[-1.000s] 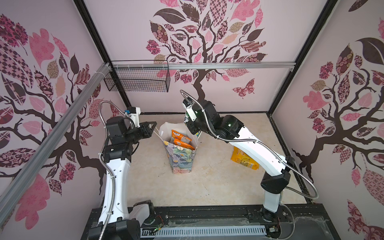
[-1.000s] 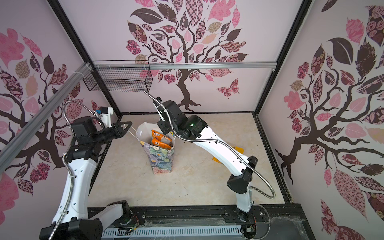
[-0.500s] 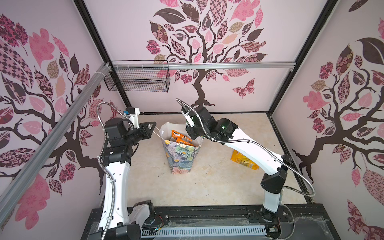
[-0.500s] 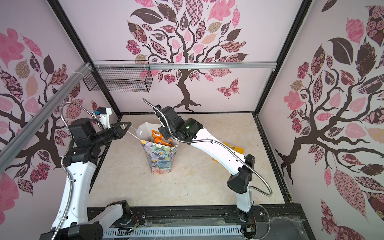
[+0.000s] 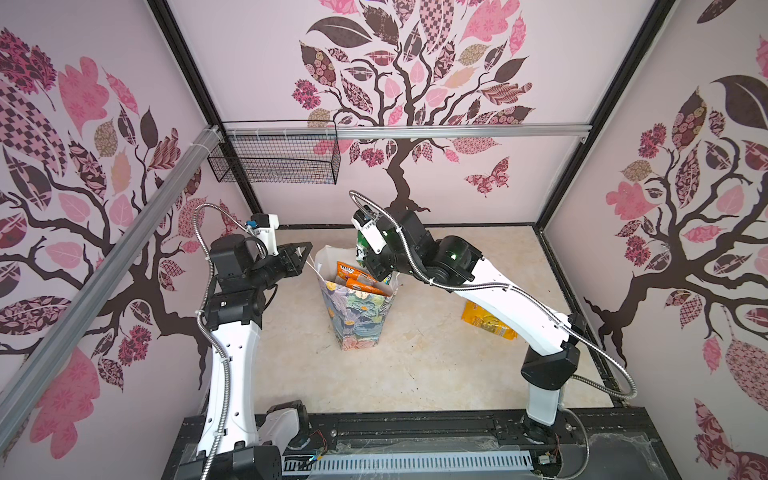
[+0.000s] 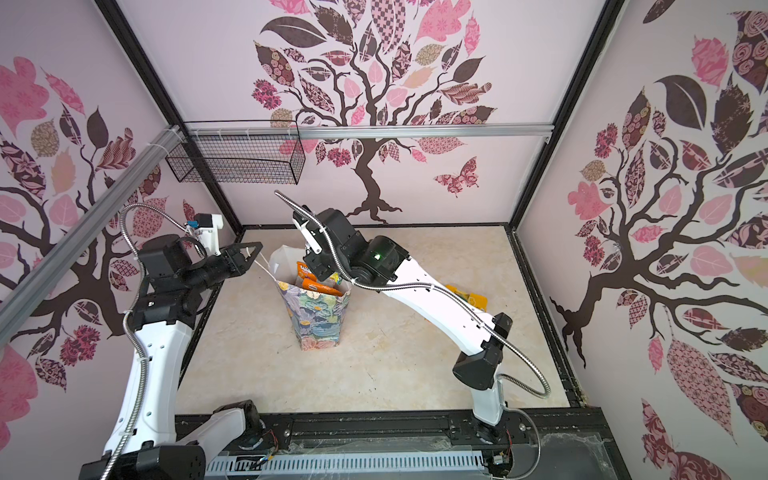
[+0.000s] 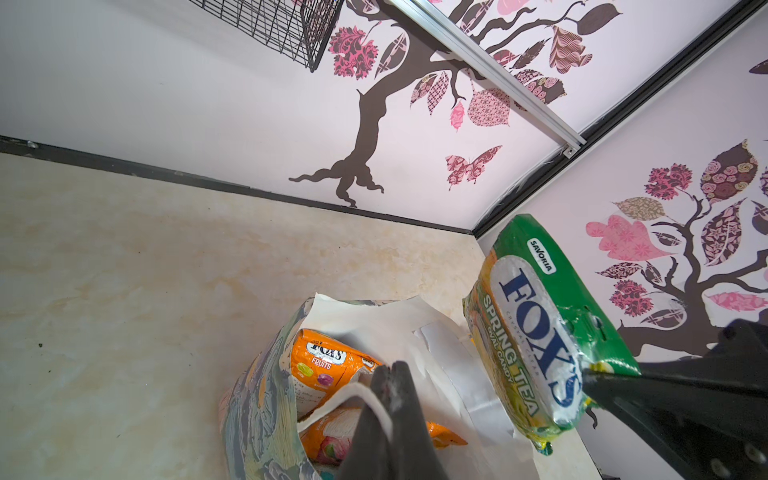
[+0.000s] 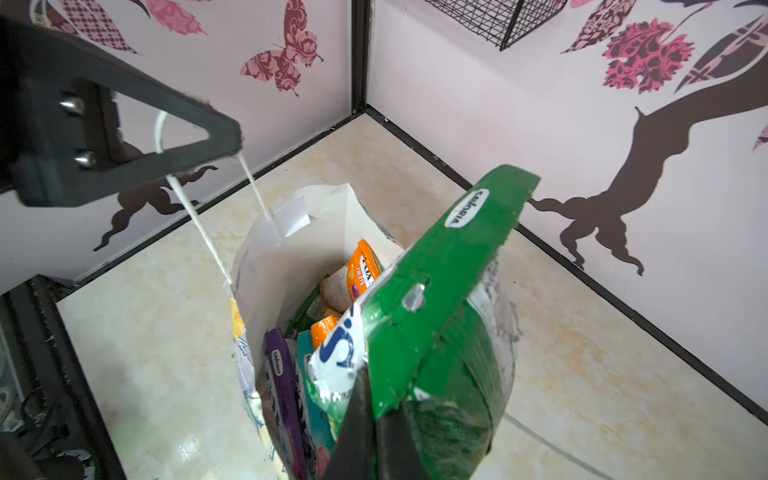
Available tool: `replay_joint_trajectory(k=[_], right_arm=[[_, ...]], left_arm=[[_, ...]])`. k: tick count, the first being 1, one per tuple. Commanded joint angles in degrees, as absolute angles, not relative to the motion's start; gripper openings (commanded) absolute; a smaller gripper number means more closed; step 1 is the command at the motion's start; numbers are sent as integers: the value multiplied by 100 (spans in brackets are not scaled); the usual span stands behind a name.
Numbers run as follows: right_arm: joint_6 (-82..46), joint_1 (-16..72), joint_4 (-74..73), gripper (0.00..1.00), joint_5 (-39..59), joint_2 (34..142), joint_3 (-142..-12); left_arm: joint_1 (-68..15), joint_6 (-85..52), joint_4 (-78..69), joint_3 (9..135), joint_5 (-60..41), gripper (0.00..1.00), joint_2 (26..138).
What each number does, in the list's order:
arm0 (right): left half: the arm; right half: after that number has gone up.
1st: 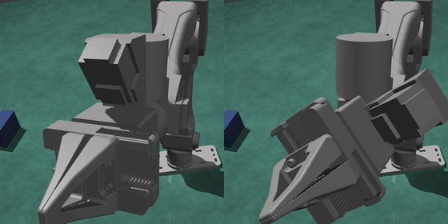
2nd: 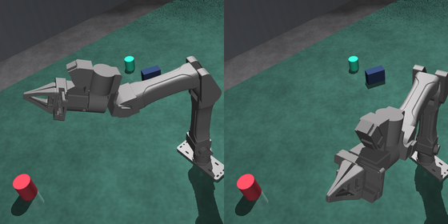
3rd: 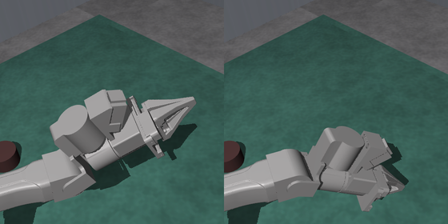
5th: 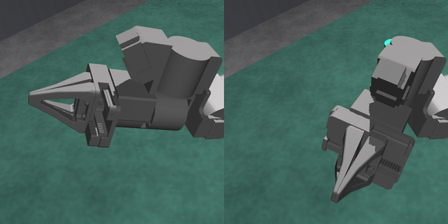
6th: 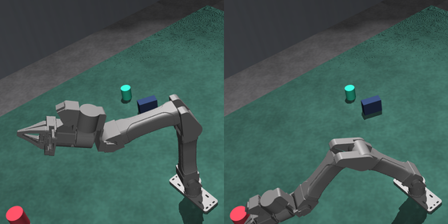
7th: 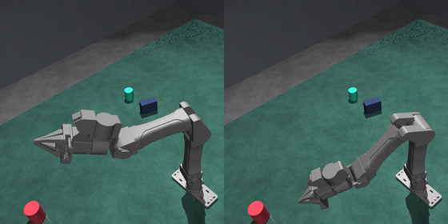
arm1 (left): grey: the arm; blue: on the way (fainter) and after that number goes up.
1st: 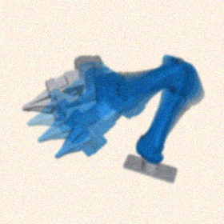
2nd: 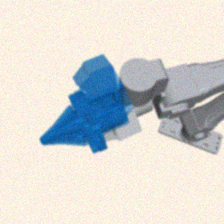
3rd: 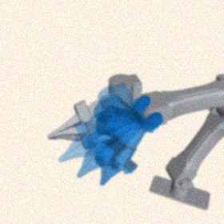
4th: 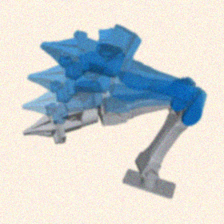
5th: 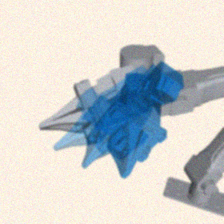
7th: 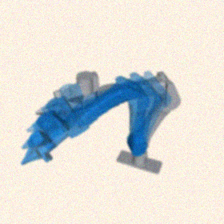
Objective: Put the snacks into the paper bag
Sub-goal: 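Lower the green packet into the bag and open the right gripper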
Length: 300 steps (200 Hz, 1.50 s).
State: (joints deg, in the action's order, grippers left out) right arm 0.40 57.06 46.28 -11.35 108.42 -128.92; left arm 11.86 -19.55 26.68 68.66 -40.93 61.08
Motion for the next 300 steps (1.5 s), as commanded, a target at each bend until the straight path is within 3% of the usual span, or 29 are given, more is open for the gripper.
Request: replay_joint_trajectory(k=[1,152,160,175,194,263,300], right_arm=[[45,5727,4579,0,-676,10761,-13020],[461,5870,4337,0,-629,11256,-12732],[457,5873,4333,4,-615,11292,-12736],[448,5888,4332,27,-606,11346,-12794],[448,5917,4361,43,-539,11399,-12980],[132,5948,4630,47,-523,11019,-13473],[-119,5939,4173,51,-1299,9724,-11995]], left_arm=[[1235,-1960,2206,6811,-4184,0,6073],[1241,-1956,2233,6820,-4131,0,6029],[1240,-1946,2239,6816,-4131,0,6037],[1239,-1942,2237,6812,-4131,0,6051],[1237,-1951,2229,6819,-4157,0,6066],[1240,-1925,2276,6824,-4064,0,6075],[1239,-1819,2528,6915,-3798,0,6006]])
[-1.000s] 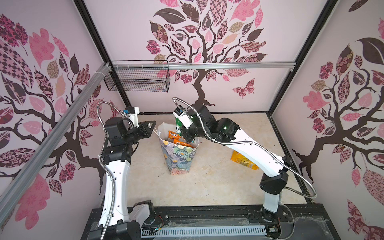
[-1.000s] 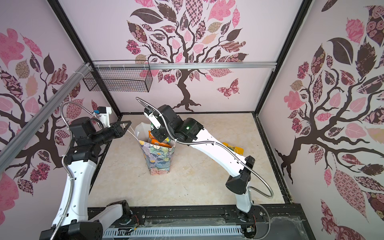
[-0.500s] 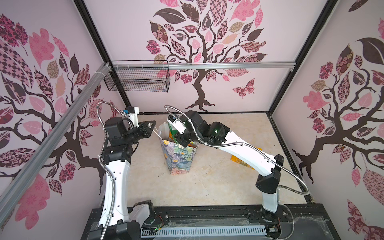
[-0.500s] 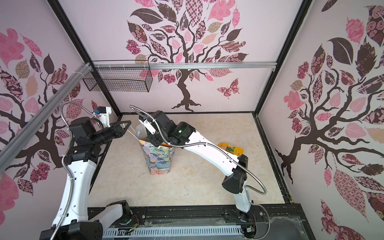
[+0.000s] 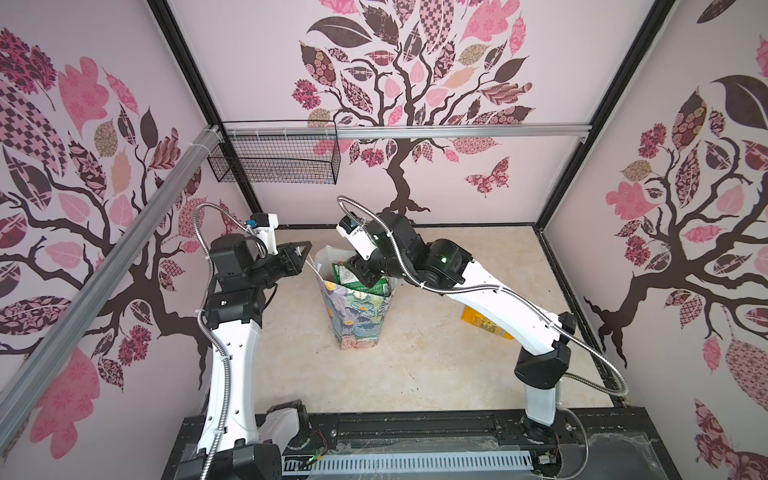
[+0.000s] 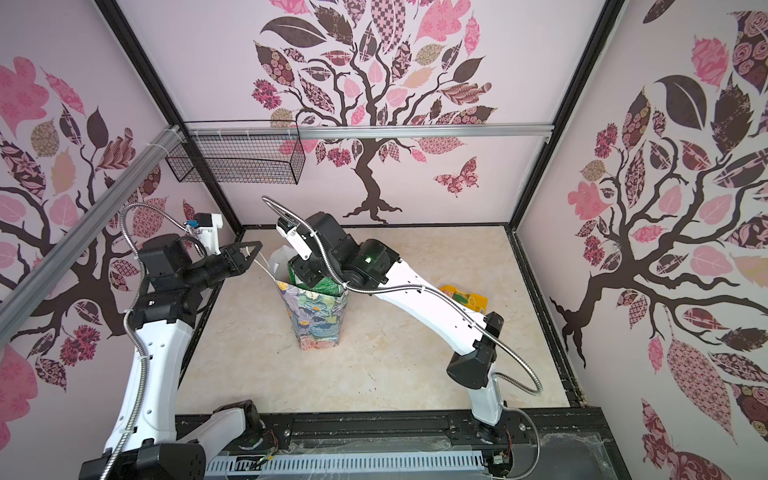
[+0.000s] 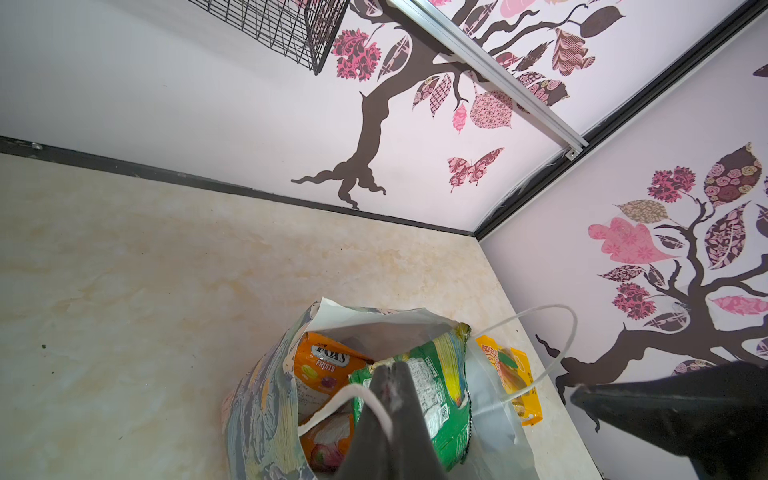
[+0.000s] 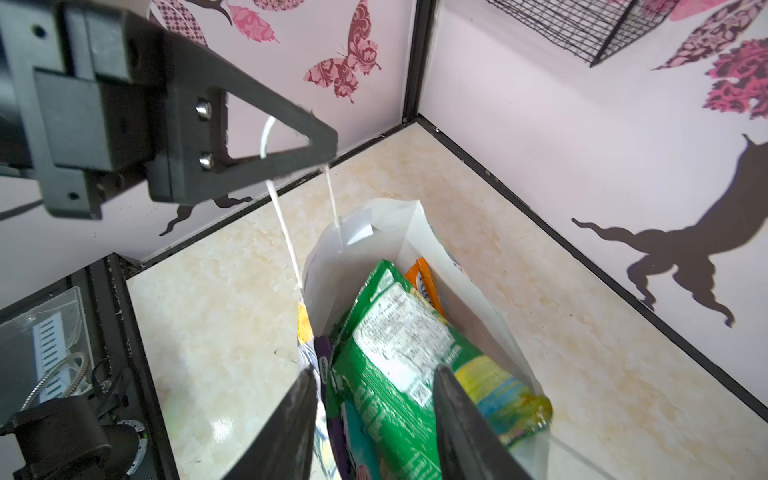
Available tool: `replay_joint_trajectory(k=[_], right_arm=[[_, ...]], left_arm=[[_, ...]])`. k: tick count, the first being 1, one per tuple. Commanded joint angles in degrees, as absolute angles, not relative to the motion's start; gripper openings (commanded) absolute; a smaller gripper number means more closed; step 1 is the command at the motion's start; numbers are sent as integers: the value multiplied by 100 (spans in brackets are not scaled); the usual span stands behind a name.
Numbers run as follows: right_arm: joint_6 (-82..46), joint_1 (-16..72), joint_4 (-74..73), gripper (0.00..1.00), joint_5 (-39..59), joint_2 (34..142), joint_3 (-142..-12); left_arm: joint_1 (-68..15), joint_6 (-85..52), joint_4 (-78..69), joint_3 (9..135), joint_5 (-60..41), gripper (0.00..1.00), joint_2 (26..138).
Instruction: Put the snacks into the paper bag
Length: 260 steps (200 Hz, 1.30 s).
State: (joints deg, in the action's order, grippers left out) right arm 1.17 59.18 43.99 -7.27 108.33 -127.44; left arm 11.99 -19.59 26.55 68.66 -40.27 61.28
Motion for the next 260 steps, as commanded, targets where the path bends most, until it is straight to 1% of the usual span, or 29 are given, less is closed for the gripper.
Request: replay_joint_trajectory(k=[1,9,28,36,41,55,76,99,109,126,144,163,188,222,244,255,260], right_arm=[[-134,5936,4161,51,-1331,9678,-11930],[-245,5930,3952,54,-1556,9328,-11430],[-469,5902,3479,56,-1856,8592,-10389],[-547,5902,3364,58,-1996,8367,-10075],[-588,5893,3303,60,-2024,8258,-9914],[-697,5890,3146,63,-2030,8085,-9533],[-764,5857,2773,64,-1476,8114,-9194],[-761,5852,2447,65,-999,8352,-9185],[-719,5833,2447,65,-1028,8509,-9285],[-677,5746,2554,65,-1087,8831,-9518],[-710,5568,2468,64,-955,8991,-9574],[-727,5435,2317,62,-633,9086,-9578],[-694,5423,2094,60,-221,9148,-9580],[-642,5414,2024,59,-201,9317,-9680],[-637,5406,2002,58,-89,9480,-9789],[-612,5409,2094,57,-207,9595,-9932],[-581,5407,2138,54,-279,9642,-9998]], left_arm=[[1244,-1810,2543,6925,-3780,0,6009],[1239,-1741,2678,6984,-3648,1,5982],[1246,-1611,2907,7134,-3423,31,5896],[1246,-1563,3024,7229,-3255,46,5856],[1242,-1518,3144,7327,-3146,53,5851],[1243,-1361,3605,7752,-2811,63,5861],[1232,-1246,4181,8371,-2437,71,5840],[1201,-1370,4554,8836,-2364,74,5709],[1147,-1371,4689,8992,-2339,75,5644],[1078,-1297,4915,9144,-2148,81,5526],[1002,-1162,5182,9309,-2126,81,5544],[679,-1134,5365,9411,-2278,79,5686],[126,-1060,5468,9367,-1930,77,5846],[0,-989,5677,9306,-2130,70,6098],[-8,-1006,5718,9176,-2106,68,6204],[-15,-993,5733,9125,-2205,67,6239],[-31,-994,5758,9108,-2237,66,6261]])
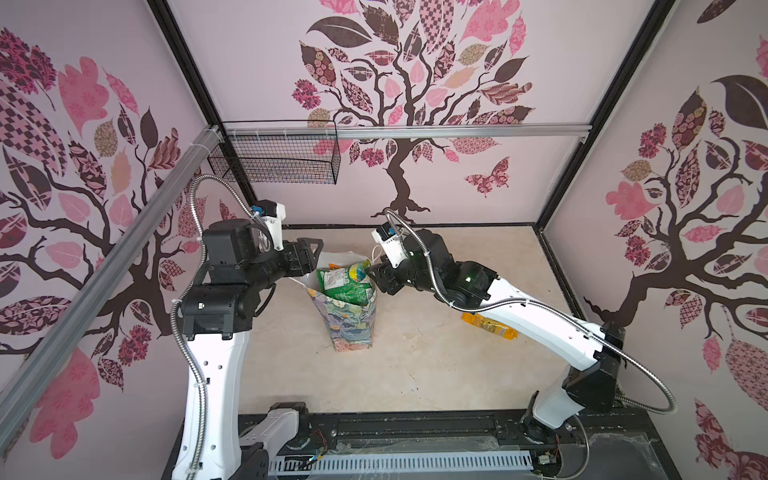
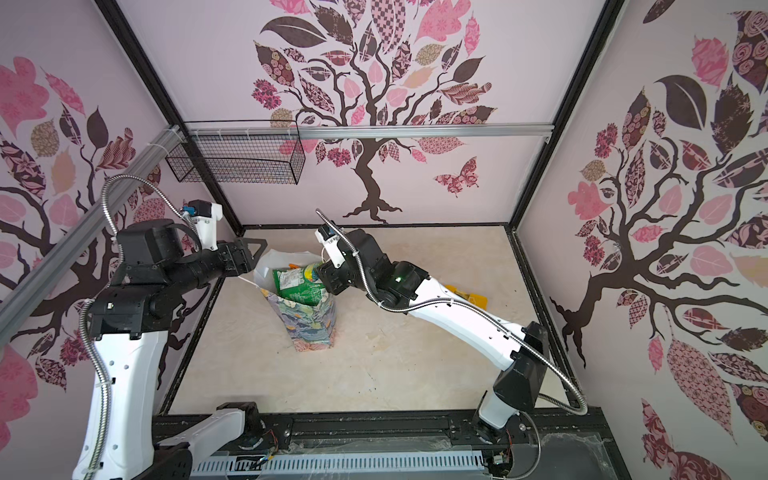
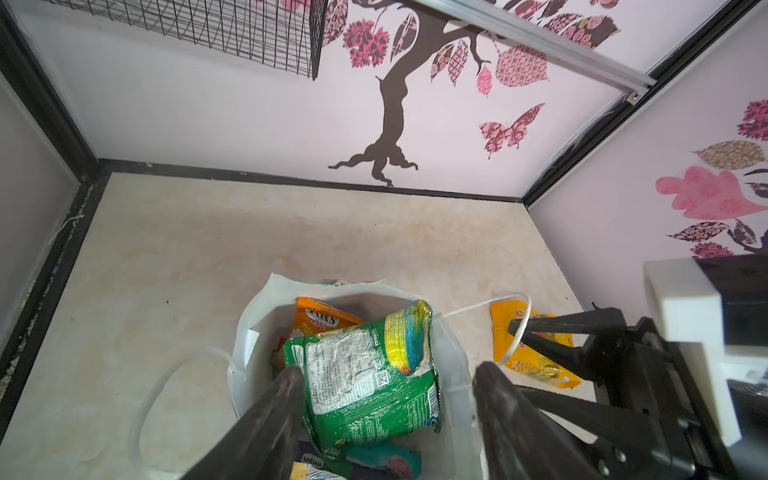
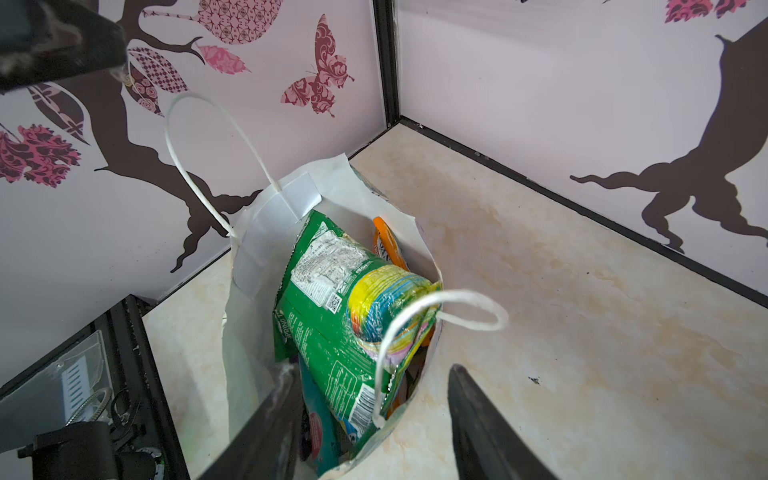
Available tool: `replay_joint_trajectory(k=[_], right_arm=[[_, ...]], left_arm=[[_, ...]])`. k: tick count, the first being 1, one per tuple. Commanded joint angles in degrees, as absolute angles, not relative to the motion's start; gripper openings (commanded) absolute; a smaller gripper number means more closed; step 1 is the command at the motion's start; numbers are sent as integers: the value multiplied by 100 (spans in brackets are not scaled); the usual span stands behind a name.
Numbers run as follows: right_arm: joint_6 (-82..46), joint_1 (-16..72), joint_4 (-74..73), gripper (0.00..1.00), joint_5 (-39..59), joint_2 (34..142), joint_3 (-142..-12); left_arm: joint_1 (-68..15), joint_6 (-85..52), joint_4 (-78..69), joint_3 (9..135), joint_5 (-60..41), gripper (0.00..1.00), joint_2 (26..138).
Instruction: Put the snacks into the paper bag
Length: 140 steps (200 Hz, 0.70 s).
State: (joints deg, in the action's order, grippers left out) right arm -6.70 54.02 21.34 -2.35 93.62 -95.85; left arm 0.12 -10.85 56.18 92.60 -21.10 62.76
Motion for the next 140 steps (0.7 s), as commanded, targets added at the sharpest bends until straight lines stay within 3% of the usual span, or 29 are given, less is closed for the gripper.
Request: replay_joint_trajectory(k=[1,14,33,66,95,140], right_arm=[[-572,5406,2146,54,-293,9651,-10004],[-519,5365,2205,43,-386,9728,-10132],[-510,5271,2170,23,-220,9684,-10144],[-417,5179,2009,2,-59,9470,-10033],[-278,5165,1995,0,11,9344,-9959],[-247,5151,1930,0,0,9156,-9768]], left_arm=[[-33,-993,5762,9107,-2244,66,6273],[-200,-953,5861,9096,-2204,64,6353],[-856,-832,6083,9133,-1736,53,6556],[-1646,-846,6212,9147,-1671,41,7089],[-1693,-845,6165,8955,-1868,35,7466],[-1705,-847,6064,8729,-2048,12,7968]])
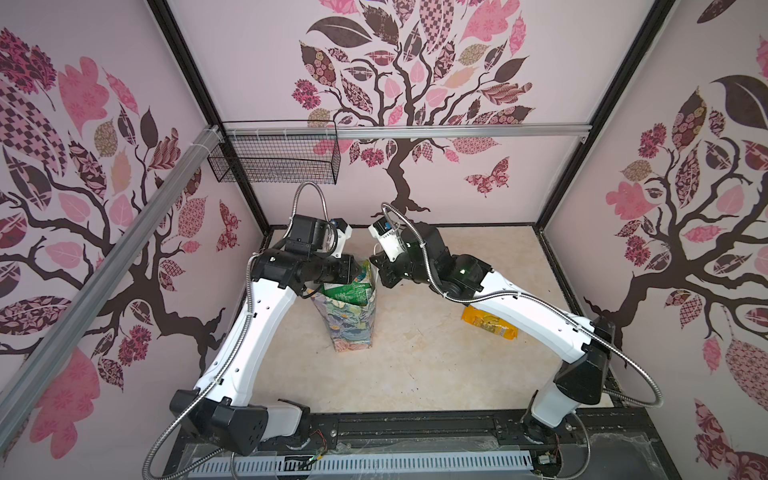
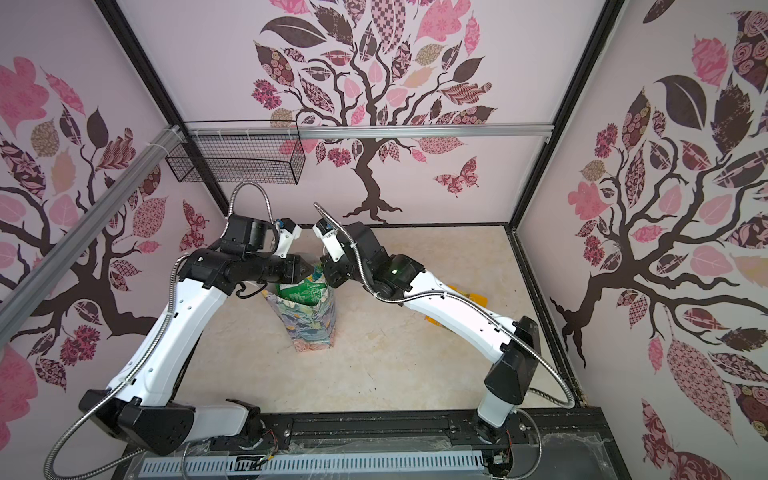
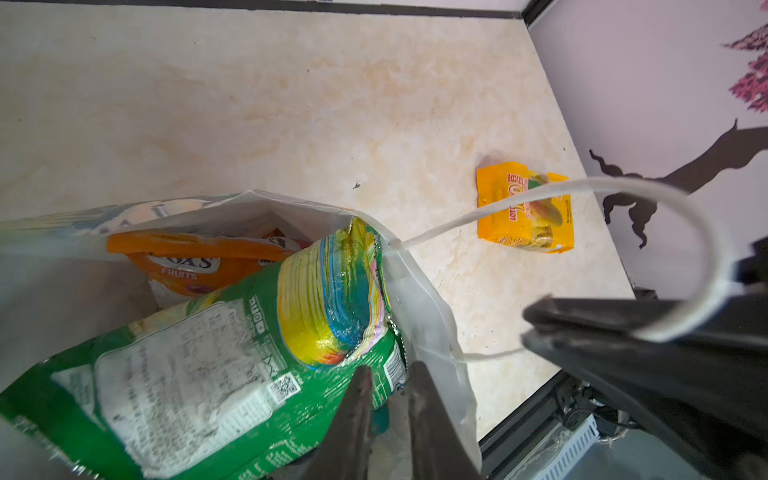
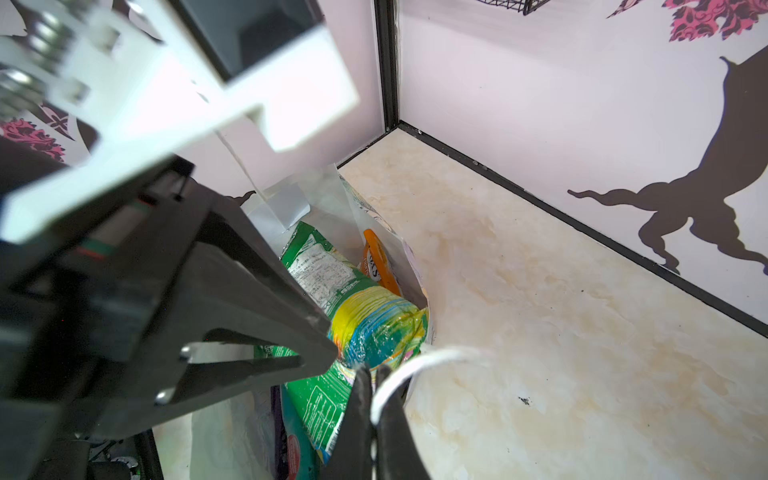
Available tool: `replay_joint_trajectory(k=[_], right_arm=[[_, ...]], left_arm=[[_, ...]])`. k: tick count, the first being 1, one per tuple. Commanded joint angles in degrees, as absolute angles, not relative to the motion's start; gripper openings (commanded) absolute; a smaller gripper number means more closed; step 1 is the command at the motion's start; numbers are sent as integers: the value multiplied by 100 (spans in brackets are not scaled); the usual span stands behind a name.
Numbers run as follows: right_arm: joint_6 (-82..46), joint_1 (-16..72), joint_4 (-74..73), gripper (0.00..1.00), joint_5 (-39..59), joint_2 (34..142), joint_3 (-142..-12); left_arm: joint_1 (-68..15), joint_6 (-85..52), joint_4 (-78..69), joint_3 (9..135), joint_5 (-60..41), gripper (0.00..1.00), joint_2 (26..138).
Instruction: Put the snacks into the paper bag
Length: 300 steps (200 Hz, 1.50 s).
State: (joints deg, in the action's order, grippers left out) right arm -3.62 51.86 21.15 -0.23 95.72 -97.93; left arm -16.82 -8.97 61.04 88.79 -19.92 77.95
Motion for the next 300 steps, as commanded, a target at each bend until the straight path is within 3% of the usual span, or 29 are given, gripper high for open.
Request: replay_joint_trajectory(k=[1,21,89,194,250,273,300], right_arm=[[-247,5151,1927,0,0,9148,-9762],[-234,5145,1882,0,-21,9058,-9673],[-207,5145,1769,0,-60,8651,-9411],[-220,5149,1784,0,53,8728,-9417],[-273,5144,1827,2,-9,8663,-9329],[-345,5142,1810,2,0,8635,-9269],[-352,5143,1811,2,0,8644,-9201]], left_arm=[[-1705,-846,6068,8737,-2039,11,7987],[-1708,-797,6118,8750,-2053,1,8218],[-1717,-1060,5370,8736,-1358,0,8915],[-1714,-1257,4532,8300,-1411,0,9361],[-1714,-872,4705,9121,-737,23,9233],[-1705,-703,4892,9484,-219,24,9319],[-1705,-708,4840,9806,-528,27,9321]])
